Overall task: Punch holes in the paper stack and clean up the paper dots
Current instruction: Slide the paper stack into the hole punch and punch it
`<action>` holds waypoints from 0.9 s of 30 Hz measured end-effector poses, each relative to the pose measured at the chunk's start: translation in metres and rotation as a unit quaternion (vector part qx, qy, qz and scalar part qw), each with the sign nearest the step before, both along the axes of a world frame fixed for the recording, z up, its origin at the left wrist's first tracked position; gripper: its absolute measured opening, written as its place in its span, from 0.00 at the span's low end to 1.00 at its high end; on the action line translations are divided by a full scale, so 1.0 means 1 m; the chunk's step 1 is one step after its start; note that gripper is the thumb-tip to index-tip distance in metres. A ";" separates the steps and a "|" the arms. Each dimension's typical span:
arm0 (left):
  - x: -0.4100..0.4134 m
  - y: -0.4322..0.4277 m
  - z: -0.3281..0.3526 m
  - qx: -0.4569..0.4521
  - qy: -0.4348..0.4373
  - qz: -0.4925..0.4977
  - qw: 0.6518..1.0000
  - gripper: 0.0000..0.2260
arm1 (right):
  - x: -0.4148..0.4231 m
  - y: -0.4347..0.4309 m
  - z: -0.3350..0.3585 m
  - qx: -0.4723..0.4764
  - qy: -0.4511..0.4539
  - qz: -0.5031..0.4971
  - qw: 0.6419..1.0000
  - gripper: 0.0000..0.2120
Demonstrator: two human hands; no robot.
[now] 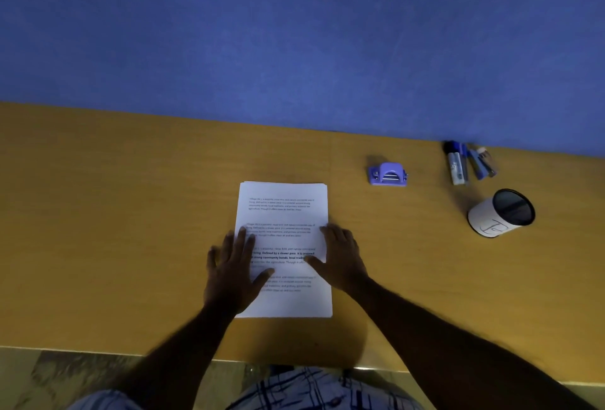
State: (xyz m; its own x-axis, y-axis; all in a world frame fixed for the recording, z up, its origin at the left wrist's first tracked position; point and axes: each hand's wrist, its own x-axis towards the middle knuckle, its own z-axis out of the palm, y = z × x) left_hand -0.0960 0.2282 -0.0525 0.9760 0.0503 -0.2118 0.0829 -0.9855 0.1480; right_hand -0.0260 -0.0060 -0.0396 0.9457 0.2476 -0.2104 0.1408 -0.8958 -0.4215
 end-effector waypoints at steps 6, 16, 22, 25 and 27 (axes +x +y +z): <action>0.001 -0.001 -0.001 0.006 0.000 -0.001 1.000 0.39 | 0.014 0.028 0.011 0.198 0.085 -0.223 0.951 0.32; 0.003 0.001 -0.005 0.003 0.004 -0.002 1.000 0.38 | 0.038 0.032 0.015 0.316 0.253 -0.359 0.841 0.19; 0.001 0.002 -0.007 0.001 0.007 -0.003 1.000 0.38 | 0.033 0.030 0.016 0.263 0.212 -0.299 0.892 0.15; 0.002 0.002 -0.008 -0.001 0.009 -0.003 1.000 0.39 | 0.023 0.029 0.013 0.294 0.203 -0.293 0.887 0.13; 0.001 0.002 -0.008 -0.003 0.004 -0.005 1.000 0.39 | 0.020 0.028 0.012 0.308 0.198 -0.285 0.886 0.08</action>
State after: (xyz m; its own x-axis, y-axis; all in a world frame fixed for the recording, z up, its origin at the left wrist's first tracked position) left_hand -0.0947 0.2305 -0.0604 0.9749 0.0382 -0.2195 0.0734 -0.9853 0.1542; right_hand -0.0063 0.0223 -0.0275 0.8365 -0.0626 -0.5444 -0.5280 -0.3579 -0.7702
